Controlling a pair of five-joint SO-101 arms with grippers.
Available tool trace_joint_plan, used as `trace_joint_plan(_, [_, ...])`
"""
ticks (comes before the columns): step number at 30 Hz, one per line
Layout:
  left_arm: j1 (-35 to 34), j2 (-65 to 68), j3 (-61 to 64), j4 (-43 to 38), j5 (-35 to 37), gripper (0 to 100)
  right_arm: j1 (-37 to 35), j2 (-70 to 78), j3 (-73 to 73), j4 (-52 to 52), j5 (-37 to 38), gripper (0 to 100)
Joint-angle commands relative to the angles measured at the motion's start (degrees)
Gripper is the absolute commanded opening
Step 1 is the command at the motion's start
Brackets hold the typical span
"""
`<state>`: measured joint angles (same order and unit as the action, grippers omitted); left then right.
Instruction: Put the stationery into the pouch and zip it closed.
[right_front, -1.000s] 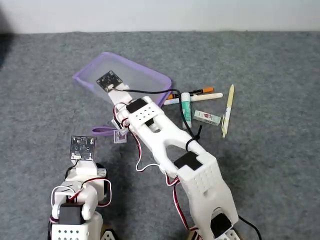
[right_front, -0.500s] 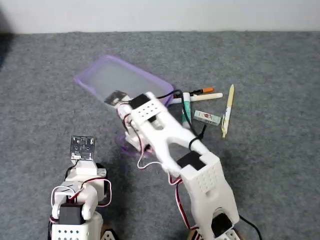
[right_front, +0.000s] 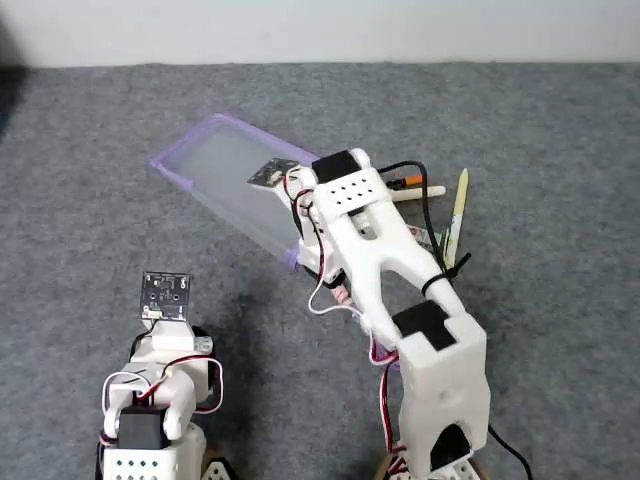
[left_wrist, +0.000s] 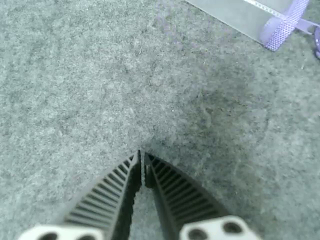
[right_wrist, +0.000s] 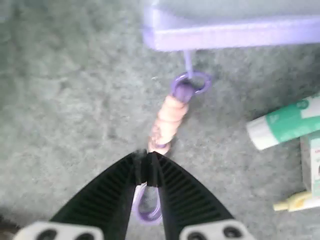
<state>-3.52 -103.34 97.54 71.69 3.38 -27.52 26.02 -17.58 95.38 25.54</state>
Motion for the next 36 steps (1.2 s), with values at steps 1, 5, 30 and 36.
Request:
trace_joint_plan(1, [-0.2,-0.8,-1.1,0.3,0.4,1,-1.9,-6.5,-1.0,3.6,0.8,0.9])
trace_joint_plan(5, [-0.2,-0.8,-1.1,0.3,0.4,1,-1.5,-8.5,-0.7,7.1,1.2,0.9])
trace_joint_plan(30, [-0.2,-0.8,-1.1,0.3,0.4,1,-1.2,9.6,-4.7,-2.7,0.9,17.7])
trace_joint_plan(36, [-0.2,-0.8,-1.1,0.3,0.4,1,-1.0,17.5,-9.2,-2.7,1.0,16.9])
